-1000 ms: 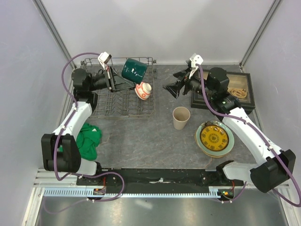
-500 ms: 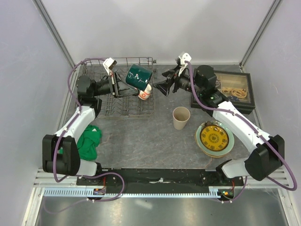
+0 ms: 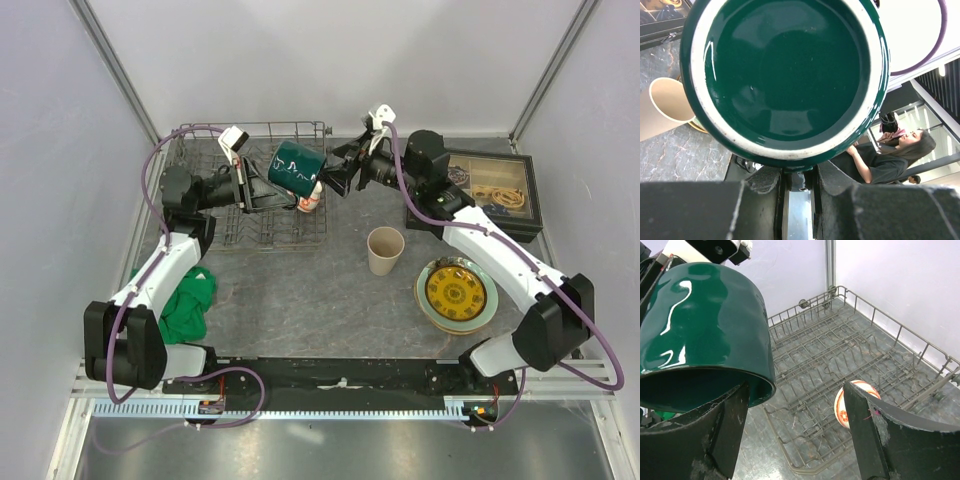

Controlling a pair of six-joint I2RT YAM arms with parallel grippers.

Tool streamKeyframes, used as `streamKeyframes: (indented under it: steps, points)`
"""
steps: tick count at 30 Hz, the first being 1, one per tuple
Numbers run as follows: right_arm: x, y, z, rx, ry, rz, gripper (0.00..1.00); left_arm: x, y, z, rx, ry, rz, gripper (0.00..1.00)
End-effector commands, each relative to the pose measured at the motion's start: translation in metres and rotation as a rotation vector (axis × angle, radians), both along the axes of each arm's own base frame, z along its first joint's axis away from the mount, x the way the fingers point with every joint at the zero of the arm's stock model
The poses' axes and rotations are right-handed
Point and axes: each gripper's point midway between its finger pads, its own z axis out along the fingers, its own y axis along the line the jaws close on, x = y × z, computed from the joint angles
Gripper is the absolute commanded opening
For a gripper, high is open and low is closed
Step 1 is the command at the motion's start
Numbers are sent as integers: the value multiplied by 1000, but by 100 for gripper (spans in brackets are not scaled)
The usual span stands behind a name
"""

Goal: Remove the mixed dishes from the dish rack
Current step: Place the cup at the center of the board.

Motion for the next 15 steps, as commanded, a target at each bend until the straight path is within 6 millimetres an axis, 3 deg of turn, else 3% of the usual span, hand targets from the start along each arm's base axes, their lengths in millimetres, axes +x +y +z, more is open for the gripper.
streamKeyframes:
  steps: [1,11,15]
  points:
    - [-4,9,31,49,-65,35,82,-7,-1,16,-17,-127,29,2]
    - [-2,33,30,49,-40,94,74,-12,-5,10,-10,-133,21,2]
    - [-4,40,26,43,-31,118,66,-12,-6,9,-9,-139,19,2]
